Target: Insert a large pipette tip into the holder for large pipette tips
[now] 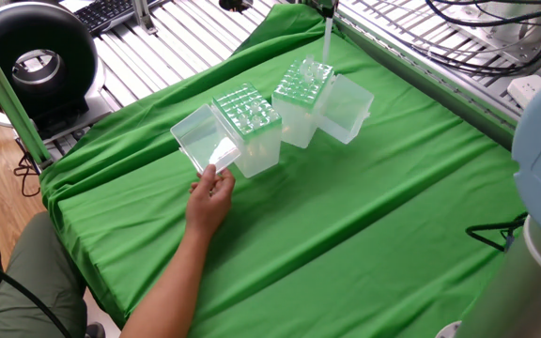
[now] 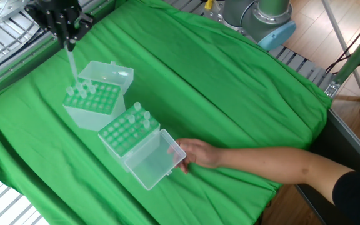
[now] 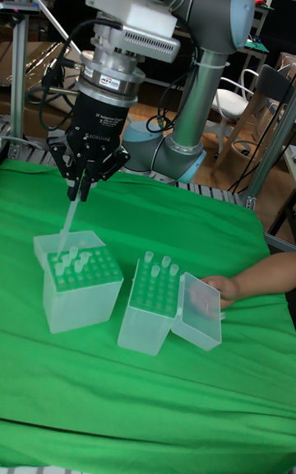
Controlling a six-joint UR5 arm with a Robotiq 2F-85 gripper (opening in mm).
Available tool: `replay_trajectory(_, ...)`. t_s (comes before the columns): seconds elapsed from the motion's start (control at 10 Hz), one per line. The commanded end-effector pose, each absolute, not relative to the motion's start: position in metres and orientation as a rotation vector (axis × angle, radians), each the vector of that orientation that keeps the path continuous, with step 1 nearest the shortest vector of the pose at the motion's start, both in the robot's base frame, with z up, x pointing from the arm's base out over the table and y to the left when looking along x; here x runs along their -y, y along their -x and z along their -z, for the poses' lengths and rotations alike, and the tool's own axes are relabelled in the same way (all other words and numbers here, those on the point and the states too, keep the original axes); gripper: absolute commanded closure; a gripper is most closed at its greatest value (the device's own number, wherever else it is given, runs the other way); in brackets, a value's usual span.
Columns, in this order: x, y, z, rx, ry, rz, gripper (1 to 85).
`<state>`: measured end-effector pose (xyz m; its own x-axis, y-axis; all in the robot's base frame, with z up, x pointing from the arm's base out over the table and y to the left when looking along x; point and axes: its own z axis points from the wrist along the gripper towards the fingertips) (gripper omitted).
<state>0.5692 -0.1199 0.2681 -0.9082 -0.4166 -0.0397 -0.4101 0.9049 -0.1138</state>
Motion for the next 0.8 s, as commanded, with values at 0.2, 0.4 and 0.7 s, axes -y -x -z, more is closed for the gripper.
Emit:
replay_trajectory(0.2,0.101,-0.538,-0.306,-3.127,0.643,0.110,84.7)
replay_trajectory(0.4,0.090,-0.533,-0.325,-3.141,0.649,0.133,84.7)
replay_trajectory(0.7,0.041,-0.534,-0.342,-3.146,0.574,0.092,84.7)
